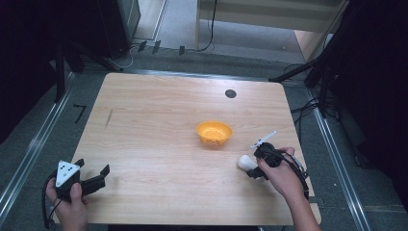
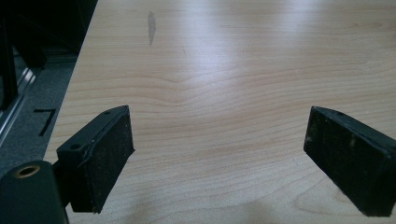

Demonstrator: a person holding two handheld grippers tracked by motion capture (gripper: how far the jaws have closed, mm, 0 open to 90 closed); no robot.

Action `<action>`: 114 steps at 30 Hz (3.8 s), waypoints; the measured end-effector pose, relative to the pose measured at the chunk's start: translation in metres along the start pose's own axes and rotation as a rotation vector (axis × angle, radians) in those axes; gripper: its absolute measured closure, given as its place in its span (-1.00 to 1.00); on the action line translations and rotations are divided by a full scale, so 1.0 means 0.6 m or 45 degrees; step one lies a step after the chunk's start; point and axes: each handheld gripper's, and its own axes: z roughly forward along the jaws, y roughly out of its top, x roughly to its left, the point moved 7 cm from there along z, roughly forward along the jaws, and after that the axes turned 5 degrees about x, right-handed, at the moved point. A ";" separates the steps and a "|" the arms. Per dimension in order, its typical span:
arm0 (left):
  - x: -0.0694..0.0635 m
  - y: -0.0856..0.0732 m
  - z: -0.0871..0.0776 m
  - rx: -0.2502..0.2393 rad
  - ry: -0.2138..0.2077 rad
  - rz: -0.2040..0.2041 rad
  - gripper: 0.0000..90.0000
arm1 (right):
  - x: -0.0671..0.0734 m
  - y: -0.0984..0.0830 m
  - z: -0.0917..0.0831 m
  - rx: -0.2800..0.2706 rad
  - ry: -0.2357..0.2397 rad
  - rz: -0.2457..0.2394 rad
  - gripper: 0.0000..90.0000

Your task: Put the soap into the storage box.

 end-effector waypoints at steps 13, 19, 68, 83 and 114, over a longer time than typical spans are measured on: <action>0.000 0.000 0.000 0.003 -0.004 0.001 -0.81 | 0.000 0.008 0.011 0.026 0.015 0.029 -0.07; 0.000 0.000 0.001 0.006 -0.004 -0.002 -0.81 | 0.004 0.012 0.016 0.053 -0.005 0.001 0.05; -0.001 -0.001 0.003 0.024 0.001 0.005 -0.80 | 0.007 0.024 0.019 0.060 -0.026 -0.157 0.13; 0.000 -0.001 0.003 0.028 -0.004 0.004 -0.80 | 0.016 0.056 -0.008 0.039 0.005 -0.270 0.13; -0.001 -0.001 0.002 0.026 -0.011 0.004 -0.80 | 0.032 0.129 -0.047 0.045 0.014 -0.560 0.13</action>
